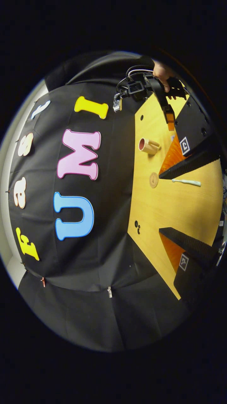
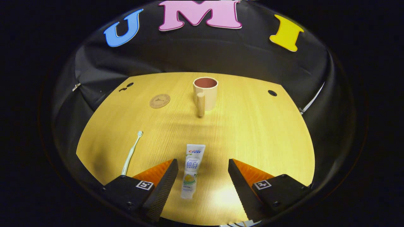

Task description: Put the toothbrush and toothpaste on the desktop into the cup, then pick up the cup and place it on the coaster on the desktop.

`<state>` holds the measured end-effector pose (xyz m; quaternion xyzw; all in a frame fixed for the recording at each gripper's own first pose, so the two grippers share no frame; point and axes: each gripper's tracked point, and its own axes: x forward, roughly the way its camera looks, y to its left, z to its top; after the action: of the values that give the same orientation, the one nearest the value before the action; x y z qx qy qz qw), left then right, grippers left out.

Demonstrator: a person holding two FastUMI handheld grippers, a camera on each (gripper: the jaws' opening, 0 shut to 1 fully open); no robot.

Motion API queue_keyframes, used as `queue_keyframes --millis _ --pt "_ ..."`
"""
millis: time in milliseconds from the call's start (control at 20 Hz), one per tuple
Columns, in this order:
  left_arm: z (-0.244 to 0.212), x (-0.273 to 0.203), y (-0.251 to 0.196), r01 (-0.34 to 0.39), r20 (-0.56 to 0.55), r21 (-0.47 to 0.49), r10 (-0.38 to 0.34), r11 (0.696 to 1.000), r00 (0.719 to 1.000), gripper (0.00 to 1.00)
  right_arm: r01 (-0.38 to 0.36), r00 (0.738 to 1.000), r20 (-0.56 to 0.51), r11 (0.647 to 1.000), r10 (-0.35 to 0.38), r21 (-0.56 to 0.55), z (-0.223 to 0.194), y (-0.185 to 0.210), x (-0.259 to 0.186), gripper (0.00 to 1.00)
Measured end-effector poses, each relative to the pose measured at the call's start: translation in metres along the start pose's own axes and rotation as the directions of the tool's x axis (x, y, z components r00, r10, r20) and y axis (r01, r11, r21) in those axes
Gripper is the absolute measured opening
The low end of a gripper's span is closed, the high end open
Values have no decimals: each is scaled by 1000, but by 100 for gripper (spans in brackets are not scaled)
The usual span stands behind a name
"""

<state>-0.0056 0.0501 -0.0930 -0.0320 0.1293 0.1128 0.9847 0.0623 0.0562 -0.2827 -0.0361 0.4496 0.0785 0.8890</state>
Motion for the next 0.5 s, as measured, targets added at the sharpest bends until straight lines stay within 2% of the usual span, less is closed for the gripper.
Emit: queue_keyframes --millis 350,500 --pt "-27 0 18 -95 -78 -40 92 995 993 97 -30 989 -148 998 23 -49 -27 11 44 99" --pt "-34 2 21 -120 -98 -7 119 993 988 97 -39 982 -188 996 24 -77 -40 16 56 99"
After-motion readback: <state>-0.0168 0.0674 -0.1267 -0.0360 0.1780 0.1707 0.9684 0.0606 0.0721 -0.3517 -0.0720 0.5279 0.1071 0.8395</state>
